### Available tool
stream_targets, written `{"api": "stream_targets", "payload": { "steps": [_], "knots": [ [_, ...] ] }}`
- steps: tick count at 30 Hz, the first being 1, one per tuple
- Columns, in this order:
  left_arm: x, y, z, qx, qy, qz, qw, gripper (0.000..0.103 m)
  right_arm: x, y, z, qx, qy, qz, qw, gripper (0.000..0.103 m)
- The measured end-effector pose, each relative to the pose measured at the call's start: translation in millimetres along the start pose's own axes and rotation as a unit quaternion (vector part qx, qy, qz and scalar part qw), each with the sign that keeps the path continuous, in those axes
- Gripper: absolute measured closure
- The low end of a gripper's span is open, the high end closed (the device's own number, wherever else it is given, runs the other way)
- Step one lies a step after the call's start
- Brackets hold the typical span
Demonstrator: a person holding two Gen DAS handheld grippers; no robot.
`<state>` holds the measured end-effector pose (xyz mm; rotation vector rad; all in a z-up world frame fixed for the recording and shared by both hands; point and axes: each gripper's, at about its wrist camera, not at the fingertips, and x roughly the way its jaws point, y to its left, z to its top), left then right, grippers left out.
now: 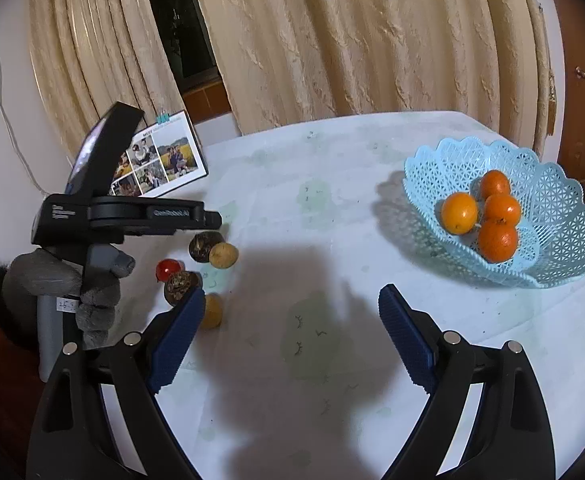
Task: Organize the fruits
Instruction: 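Grasp a dark brown wrinkled fruit with the left tool, then grasp another dark brown wrinkled fruit with the right tool while the left tool holds its fruit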
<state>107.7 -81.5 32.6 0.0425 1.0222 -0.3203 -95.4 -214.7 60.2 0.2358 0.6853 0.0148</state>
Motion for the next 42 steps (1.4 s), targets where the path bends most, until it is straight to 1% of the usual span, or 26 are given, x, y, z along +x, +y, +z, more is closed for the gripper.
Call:
{"api": "stream_targets", "payload": {
  "steps": [2,3,6,9,10,14,18,22,24,26,28,29,33,36,39,42],
  "knots": [
    [6.5,1.4,-1.9,-0.005,0.013,0.0,0.9999,0.039,2.5,0.3,-0.5,0.0,0.004,0.001,1.0,0.013],
    [10.1,2.0,-3.2,-0.009,0.019,-0.001,0.9998,0.039,3.5,0.5,-1.2,-0.001,0.007,0.003,1.0,0.013],
    [13.8,0.3,-5.4,-0.01,0.023,-0.002,0.9997,0.046,7.5,0.5,-1.8,-0.002,0.015,0.007,1.0,0.013],
    [15.6,-4.1,-7.3,-0.006,0.023,-0.007,0.9997,0.056,11.6,2.4,-2.8,-0.004,0.023,0.01,1.0,0.013],
    [15.6,-5.5,-7.4,-0.004,0.022,-0.009,0.9997,0.062,12.3,3.3,-3.1,-0.005,0.024,0.011,1.0,0.013],
    [12.8,-6.2,-5.7,-0.007,0.018,-0.014,0.9997,0.062,16.1,6.6,-4.1,-0.009,0.032,0.017,0.999,0.013],
    [-7.1,-3.0,1.2,-0.01,-0.012,-0.011,0.9998,0.062,19.4,11.6,-4.2,-0.016,0.038,0.024,0.999,0.013],
    [-30.1,-0.8,6.9,-0.006,-0.049,0.001,0.9988,0.062,24.1,24.9,-2.6,-0.039,0.041,0.035,0.998,0.014],
    [-42.9,1.6,9.7,-0.007,-0.066,0.001,0.9978,0.062,28.9,34.7,-1.0,-0.055,0.045,0.043,0.997,0.016],
    [-53.7,2.9,11.8,-0.007,-0.081,0.003,0.9967,0.062,36.6,43.2,1.4,-0.066,0.054,0.052,0.995,0.022],
    [-63.3,6.2,13.1,-0.008,-0.09,0.002,0.9959,0.062,46.8,53.0,4.3,-0.078,0.064,0.065,0.993,0.023],
    [-67.7,8.0,12.8,-0.009,-0.095,0.001,0.9955,0.062,50.8,56.5,5.2,-0.083,0.068,0.069,0.992,0.026],
    [-82.2,12.4,13.7,-0.013,-0.113,0.0,0.9935,0.062,75.8,77.9,11.0,-0.105,0.099,0.091,0.985,0.029],
    [-87.3,14.5,14.7,-0.016,-0.119,-0.003,0.9927,0.062,92.6,91.4,12.0,-0.124,0.119,0.095,0.981,0.032],
    [-89.2,16.6,16.1,-0.02,-0.122,-0.004,0.9924,0.062,106.5,103.5,9.6,-0.146,0.136,0.089,0.976,0.035],
    [-90.3,19.1,17.0,-0.024,-0.123,-0.005,0.9921,0.062,117.3,112.7,4.3,-0.169,0.147,0.073,0.972,0.041]
  ]
}}
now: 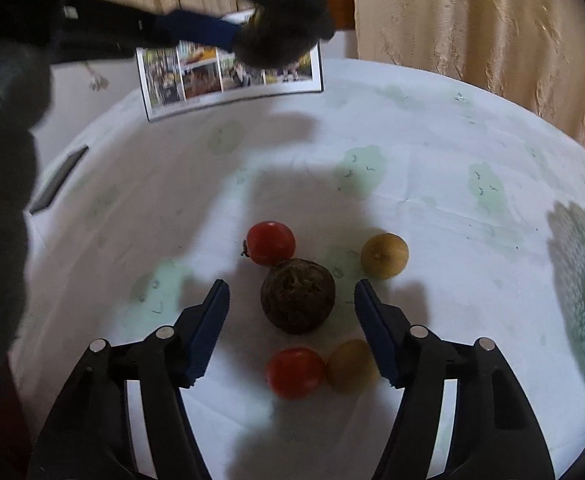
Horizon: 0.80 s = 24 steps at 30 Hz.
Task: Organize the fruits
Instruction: 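Grasp another dark brown wrinkled fruit with the right tool while the left tool holds its fruit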
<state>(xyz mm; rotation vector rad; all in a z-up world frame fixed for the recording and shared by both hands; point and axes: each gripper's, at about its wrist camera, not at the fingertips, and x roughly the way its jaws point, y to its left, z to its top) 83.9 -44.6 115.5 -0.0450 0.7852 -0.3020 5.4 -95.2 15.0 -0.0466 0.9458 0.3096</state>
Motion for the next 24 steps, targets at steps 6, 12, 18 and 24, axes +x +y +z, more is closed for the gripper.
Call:
{"api": "stream_targets", "payload": {
  "steps": [6,12,18,24],
  "knots": [
    [0.6,1.3,-0.3,-0.004,-0.001,0.001,1.0,0.062,5.6,-5.1,-0.5,0.002,0.005,-0.009,1.0,0.062],
    [0.2,-0.5,-0.6,-0.002,-0.003,0.0,1.0,0.062,-18.3,-12.0,-4.6,0.022,-0.027,-0.011,0.999,0.062],
    [-1.7,-4.8,-1.2,0.003,-0.006,-0.003,1.0,0.062,-50.4,-42.6,-8.5,0.07,-0.064,-0.025,0.995,0.062],
    [-2.2,-14.0,-4.3,0.011,-0.006,-0.01,0.9999,0.062,-91.7,-90.0,-19.2,0.137,-0.106,-0.058,0.983,0.062]
  ]
}}
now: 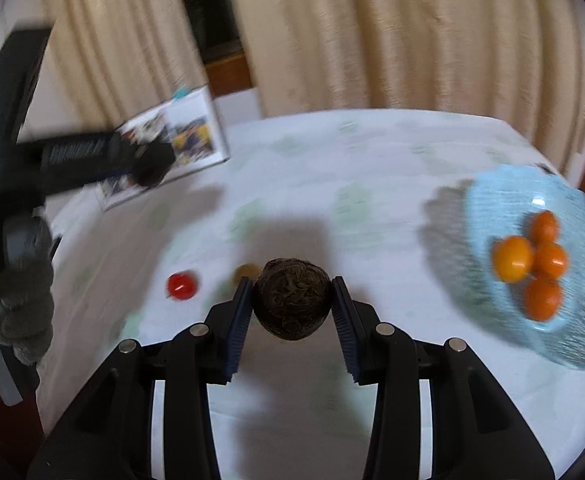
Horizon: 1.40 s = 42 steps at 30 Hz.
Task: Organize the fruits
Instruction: 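Grasp another dark brown wrinkled fruit with the right tool while the left tool holds its fruit, then carry the dark fruit into the blue basket and open the right tool while the left tool lifts its fruit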
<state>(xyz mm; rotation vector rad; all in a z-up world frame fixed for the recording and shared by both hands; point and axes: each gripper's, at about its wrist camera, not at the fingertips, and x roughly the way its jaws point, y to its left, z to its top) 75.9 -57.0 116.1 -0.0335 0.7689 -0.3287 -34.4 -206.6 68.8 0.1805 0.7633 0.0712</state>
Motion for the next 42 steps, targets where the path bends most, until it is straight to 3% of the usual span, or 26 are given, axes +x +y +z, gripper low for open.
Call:
{"api": "stream_targets", "payload": {
  "steps": [7,19,24,29,36,38,42],
  "knots": [
    [0.6,-14.4,-4.5,0.016,0.002,-0.008,0.9998,0.062,-40.2,-62.4,-0.4,0.062,-0.037,-0.064,0.995,0.062],
    [2.1,-41.4,-15.4,0.046,0.007,-0.017,0.9988,0.062,-71.2,-150.9,-19.4,0.146,-0.064,-0.166,0.973,0.062],
    [2.4,-52.3,-19.3,0.056,0.008,-0.019,0.9982,0.062,-79.9,-161.4,-23.3,0.157,-0.085,-0.176,0.968,0.055],
    [4.6,-66.9,-23.5,0.062,0.015,-0.031,0.9975,0.062,-89.9,-169.2,-28.2,0.168,-0.11,-0.189,0.961,0.054],
    [14.4,-114.7,-31.0,0.092,0.029,-0.072,0.9928,0.062,-109.4,-178.9,-42.2,0.185,-0.165,-0.232,0.941,0.054],
    [18.4,-129.3,-33.7,0.105,0.032,-0.08,0.9907,0.062,-112.1,-181.6,-46.8,0.191,-0.176,-0.239,0.936,0.046],
    [27.6,-161.5,-39.8,0.127,0.042,-0.103,0.9857,0.062,-116.2,-185.1,-53.6,0.201,-0.194,-0.25,0.927,0.046]
  ]
}}
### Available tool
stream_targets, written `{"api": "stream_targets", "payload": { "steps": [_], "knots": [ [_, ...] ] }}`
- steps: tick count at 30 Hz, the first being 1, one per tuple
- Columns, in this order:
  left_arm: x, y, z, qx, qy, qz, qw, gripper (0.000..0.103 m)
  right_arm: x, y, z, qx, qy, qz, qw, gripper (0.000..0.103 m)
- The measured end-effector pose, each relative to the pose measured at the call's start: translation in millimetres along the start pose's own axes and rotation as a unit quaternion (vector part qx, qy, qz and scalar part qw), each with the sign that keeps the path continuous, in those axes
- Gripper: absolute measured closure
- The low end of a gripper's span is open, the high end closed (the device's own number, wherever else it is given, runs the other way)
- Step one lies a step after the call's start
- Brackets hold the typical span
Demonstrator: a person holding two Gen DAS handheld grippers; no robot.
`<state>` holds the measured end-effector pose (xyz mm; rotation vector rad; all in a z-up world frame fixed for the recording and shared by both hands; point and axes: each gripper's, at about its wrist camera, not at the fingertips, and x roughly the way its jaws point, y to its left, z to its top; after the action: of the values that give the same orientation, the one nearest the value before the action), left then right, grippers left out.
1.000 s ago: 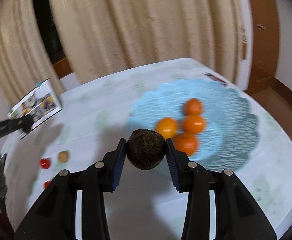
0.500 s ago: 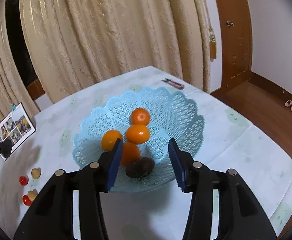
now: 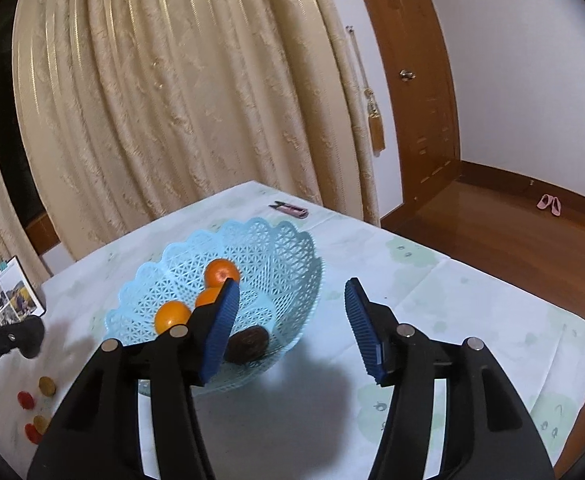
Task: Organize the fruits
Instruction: 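Carry the dark fruit into the blue basket and open the right tool while the left tool lifts its fruit, then lower the held dark fruit into the blue basket and open the left tool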
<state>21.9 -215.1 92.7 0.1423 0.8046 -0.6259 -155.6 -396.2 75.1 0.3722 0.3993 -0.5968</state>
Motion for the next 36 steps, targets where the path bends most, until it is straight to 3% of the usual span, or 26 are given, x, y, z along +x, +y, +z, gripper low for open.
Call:
{"api": "stream_targets", "payload": {
  "steps": [15,17,20,25,36],
  "knots": [
    [43.9,-78.6,6.6,0.052,0.02,-0.067,0.9962,0.062,-3.3,-4.7,-1.5,0.011,-0.021,0.004,1.0,0.046],
    [45.0,-81.0,6.2,0.051,0.019,-0.069,0.9961,0.056,-3.1,-6.3,-1.3,0.015,-0.021,0.004,1.0,0.046],
    [42.1,-77.4,8.2,0.046,0.01,-0.065,0.9968,0.045,-3.7,-8.1,-1.2,0.02,-0.022,0.004,1.0,0.045],
    [28.8,-58.0,14.2,0.025,-0.003,-0.055,0.9982,0.044,-5.5,-6.8,-2.0,0.018,-0.026,0.002,1.0,0.038],
    [-2.0,-11.4,9.9,-0.003,-0.023,-0.005,0.9997,0.036,-8.3,-1.0,-2.2,0.009,-0.028,-0.002,1.0,0.038]
  ]
}}
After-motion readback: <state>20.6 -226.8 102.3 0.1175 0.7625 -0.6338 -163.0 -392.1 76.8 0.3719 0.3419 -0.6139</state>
